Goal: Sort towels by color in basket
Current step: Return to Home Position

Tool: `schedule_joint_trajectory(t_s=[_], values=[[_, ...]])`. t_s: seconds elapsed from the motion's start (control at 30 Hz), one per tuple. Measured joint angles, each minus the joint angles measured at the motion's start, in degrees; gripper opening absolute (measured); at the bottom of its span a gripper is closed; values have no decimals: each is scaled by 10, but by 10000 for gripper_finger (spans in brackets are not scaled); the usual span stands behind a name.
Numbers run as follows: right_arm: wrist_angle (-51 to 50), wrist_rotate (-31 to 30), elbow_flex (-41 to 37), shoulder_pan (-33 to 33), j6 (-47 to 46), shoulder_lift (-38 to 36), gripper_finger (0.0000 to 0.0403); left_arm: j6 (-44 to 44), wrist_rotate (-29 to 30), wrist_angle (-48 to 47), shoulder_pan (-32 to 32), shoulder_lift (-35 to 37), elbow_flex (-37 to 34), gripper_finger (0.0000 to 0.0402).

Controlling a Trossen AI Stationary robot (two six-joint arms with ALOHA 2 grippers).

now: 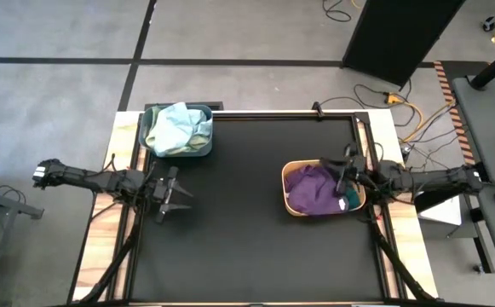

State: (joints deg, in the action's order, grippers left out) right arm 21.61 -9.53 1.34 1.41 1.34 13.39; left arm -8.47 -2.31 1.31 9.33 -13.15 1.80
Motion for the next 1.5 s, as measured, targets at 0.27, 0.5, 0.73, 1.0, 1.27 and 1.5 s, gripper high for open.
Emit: schedule_joint_trajectory(t_s=[0.27,0.5,0.73,1.0,1.27,1.5], values=[[-54,-279,0,-36,24,-120,34,0,0,0,0,0,0,152],[3,-281,-1,-9,22,-134,34,0,-1,0,0,-1,0,152],[-7,-278,-1,-9,9,-134,34,0,1,0,0,-3,0,152],[-88,-50,-1,-6,-36,-134,34,0,2,0,0,-3,0,152],[-151,26,-2,-6,-39,-134,34,0,2,0,0,-3,0,152],[-156,25,-2,-6,17,-133,34,0,2,0,0,-3,0,152]])
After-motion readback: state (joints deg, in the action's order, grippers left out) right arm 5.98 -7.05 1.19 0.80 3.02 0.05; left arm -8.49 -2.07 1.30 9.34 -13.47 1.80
